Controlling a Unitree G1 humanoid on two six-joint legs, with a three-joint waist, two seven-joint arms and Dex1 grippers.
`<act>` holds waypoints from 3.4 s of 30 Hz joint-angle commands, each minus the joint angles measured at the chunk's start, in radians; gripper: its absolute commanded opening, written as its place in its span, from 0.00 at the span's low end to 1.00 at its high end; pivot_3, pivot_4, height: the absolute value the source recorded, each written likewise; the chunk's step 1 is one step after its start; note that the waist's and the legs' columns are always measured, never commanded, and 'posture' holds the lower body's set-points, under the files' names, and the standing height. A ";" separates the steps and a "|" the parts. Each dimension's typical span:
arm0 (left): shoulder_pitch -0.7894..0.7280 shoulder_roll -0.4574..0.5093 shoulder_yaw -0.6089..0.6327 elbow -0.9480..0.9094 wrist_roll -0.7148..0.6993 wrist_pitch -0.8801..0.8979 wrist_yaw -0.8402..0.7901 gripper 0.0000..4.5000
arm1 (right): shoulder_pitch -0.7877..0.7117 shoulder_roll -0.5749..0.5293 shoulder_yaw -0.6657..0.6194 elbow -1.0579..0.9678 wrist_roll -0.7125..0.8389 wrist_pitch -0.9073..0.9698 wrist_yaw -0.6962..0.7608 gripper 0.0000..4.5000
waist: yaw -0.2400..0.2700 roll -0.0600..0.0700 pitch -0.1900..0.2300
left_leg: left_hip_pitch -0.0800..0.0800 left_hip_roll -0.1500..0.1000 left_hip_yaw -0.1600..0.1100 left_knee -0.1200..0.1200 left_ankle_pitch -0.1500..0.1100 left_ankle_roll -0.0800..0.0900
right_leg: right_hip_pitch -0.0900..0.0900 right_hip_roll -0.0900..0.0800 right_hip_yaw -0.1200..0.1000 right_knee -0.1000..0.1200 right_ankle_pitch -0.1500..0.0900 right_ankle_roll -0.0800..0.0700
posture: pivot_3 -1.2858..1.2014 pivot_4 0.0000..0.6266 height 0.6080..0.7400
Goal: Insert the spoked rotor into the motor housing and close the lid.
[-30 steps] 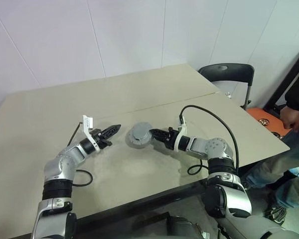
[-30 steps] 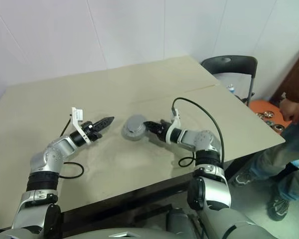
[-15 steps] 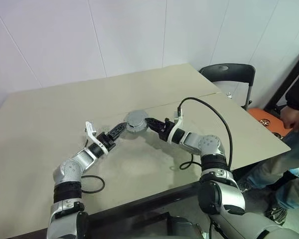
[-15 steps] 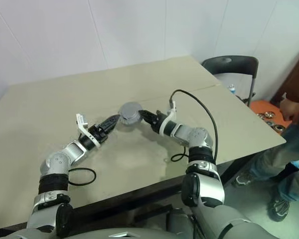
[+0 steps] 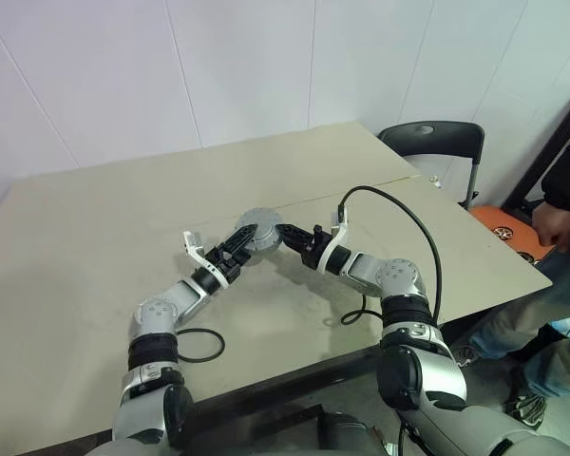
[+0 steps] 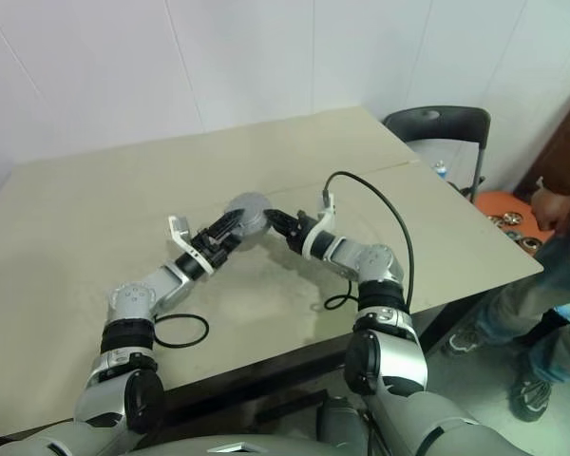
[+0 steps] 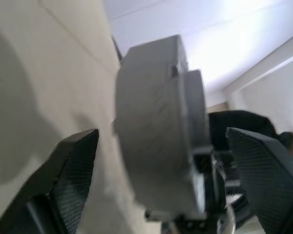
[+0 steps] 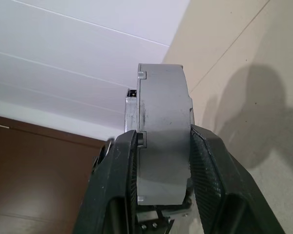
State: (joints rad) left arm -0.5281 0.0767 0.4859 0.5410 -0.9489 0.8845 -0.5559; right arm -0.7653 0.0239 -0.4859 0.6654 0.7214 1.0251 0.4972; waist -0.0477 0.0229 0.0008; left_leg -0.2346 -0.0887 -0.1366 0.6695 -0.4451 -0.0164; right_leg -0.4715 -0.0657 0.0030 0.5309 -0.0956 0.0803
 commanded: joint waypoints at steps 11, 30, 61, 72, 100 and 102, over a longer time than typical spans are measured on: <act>-0.005 -0.009 -0.056 -0.030 0.001 0.046 -0.099 0.50 | -0.017 -0.005 0.051 -0.036 0.026 0.007 0.051 0.26 | 0.001 0.000 0.000 | 0.000 0.000 0.000 0.000 0.000 0.000 | 0.000 0.000 0.001 0.000 0.000 0.000 | 0.52 0.00 1.00; -0.048 -0.064 0.130 0.019 -0.096 -0.088 -0.046 0.50 | -0.017 -0.016 0.089 -0.005 0.013 -0.048 0.049 0.85 | 0.002 -0.001 0.001 | -0.001 0.000 0.001 0.013 -0.001 -0.002 | 0.003 0.000 0.003 0.010 0.000 0.000 | 0.52 0.00 1.00; -0.155 0.137 0.307 0.574 0.143 -1.021 0.314 0.50 | -0.013 -0.020 0.119 -0.015 0.011 -0.074 0.081 0.85 | -0.030 -0.005 0.000 | 0.004 0.001 0.007 0.013 -0.001 -0.002 | 0.005 0.003 0.010 0.012 0.002 0.001 | 0.52 0.00 1.00; -0.134 0.154 0.299 0.598 0.169 -1.054 0.387 0.68 | -0.010 -0.027 0.127 -0.010 0.010 -0.089 0.086 0.85 | -0.054 -0.005 -0.001 | 0.009 0.001 0.008 0.013 -0.001 -0.002 | 0.008 0.005 0.013 0.014 0.002 0.001 | 0.52 0.00 1.00; -0.106 0.320 0.184 0.646 0.446 -1.225 0.843 0.99 | 0.132 -0.066 0.093 -0.166 0.051 -0.112 0.072 0.85 | -0.093 -0.003 0.000 | 0.033 0.017 0.004 0.007 -0.011 -0.014 | 0.016 0.035 0.025 0.013 0.002 0.002 | 0.52 0.00 1.00; -0.102 0.331 0.152 0.613 0.472 -1.254 0.732 0.99 | 0.112 -0.062 0.128 -0.153 0.036 -0.113 0.101 0.85 | -0.075 -0.003 0.001 | 0.033 0.017 0.004 0.007 -0.010 -0.015 | 0.015 0.035 0.025 0.012 0.003 0.001 | 0.52 0.00 1.00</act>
State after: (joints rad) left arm -0.6311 0.3729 0.6637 1.1879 -0.5070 -0.3327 0.2439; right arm -0.6154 -0.0505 -0.3907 0.5426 0.7446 0.9115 0.5639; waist -0.1230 0.0198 0.0017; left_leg -0.2029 -0.0722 -0.1324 0.6760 -0.4547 -0.0317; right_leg -0.4567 -0.0306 0.0277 0.5427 -0.0925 0.0812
